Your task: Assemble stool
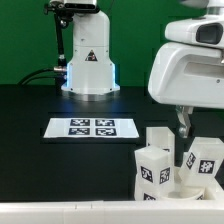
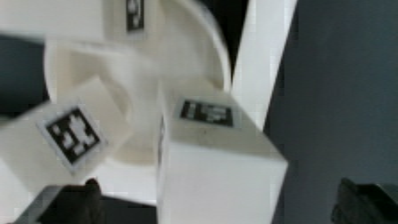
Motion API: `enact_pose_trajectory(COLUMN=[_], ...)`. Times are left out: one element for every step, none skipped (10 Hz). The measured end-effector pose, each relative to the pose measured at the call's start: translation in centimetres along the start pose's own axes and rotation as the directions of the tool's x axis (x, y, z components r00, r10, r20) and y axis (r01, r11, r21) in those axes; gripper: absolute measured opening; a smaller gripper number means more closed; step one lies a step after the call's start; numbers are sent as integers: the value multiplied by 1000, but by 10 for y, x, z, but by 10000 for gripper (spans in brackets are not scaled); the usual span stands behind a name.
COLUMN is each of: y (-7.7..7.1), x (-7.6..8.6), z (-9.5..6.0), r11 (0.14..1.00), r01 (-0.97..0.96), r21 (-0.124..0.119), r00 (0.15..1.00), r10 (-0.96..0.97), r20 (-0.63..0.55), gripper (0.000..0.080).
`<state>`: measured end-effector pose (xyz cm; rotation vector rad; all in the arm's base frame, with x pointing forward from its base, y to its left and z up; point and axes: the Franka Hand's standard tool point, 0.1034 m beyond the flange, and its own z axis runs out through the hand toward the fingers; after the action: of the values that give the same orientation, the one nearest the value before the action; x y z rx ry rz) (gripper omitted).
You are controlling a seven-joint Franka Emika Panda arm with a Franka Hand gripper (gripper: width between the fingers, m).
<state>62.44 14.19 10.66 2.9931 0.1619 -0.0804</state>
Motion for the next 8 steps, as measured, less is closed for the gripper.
enact_pose_trajectory(y=[1, 1, 7, 10, 4, 1, -1, -1], x=[6, 5, 7, 10, 11, 16, 19, 13], z=[1, 1, -1, -3, -5, -9, -11, -8], r11=[1000, 1000, 999, 999, 996, 971, 918, 878], r01=[3, 4, 26, 35, 87, 233, 373, 446], r21=[-4, -2, 23, 15, -4, -60, -135, -173], r00=[1000, 1000, 1000, 999, 996, 970, 920, 883], r10=[-3, -4, -26, -35, -87, -236, -384, -463], r20=[-10, -9, -8, -17, -30, -54, -77, -74], gripper=[649, 649, 649, 649, 649, 649, 649, 649])
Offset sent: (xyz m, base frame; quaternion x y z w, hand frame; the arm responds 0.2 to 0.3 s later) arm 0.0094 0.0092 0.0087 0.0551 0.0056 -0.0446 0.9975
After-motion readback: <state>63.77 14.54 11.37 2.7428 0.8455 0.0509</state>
